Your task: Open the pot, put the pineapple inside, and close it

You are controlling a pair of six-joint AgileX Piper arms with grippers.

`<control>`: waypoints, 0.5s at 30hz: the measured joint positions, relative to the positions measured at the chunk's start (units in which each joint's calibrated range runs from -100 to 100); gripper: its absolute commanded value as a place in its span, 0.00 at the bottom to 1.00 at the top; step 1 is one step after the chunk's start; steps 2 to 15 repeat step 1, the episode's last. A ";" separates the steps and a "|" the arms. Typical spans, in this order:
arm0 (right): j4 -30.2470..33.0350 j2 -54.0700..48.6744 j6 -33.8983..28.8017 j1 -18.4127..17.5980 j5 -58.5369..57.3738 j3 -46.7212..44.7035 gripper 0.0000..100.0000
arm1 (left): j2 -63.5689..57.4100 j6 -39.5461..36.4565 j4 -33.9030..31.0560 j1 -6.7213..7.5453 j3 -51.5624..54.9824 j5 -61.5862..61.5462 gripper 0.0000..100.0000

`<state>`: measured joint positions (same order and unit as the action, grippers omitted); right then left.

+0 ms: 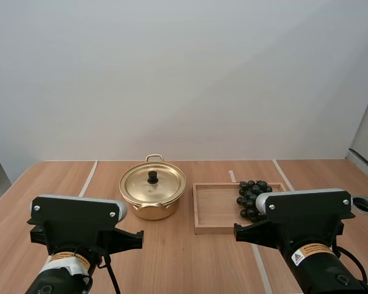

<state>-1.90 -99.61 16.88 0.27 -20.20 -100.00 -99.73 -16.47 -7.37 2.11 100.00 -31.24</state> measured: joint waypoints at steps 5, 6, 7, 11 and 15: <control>0.00 0.00 0.00 0.00 0.00 0.00 0.00 | 0.00 0.00 0.00 0.00 0.00 0.00 0.00; 0.00 0.00 0.00 0.00 0.00 0.00 0.00 | 0.00 0.00 0.00 0.00 0.00 0.00 0.00; 0.00 0.00 0.00 0.00 0.00 0.00 0.00 | 0.00 0.00 0.00 0.00 0.00 0.00 0.00; 0.00 0.00 0.00 0.00 0.00 0.00 0.00 | 0.00 0.00 0.00 0.00 0.00 0.00 0.00; 0.00 0.00 0.00 0.00 0.00 0.00 0.00 | 0.00 0.00 0.00 0.00 0.00 0.00 0.00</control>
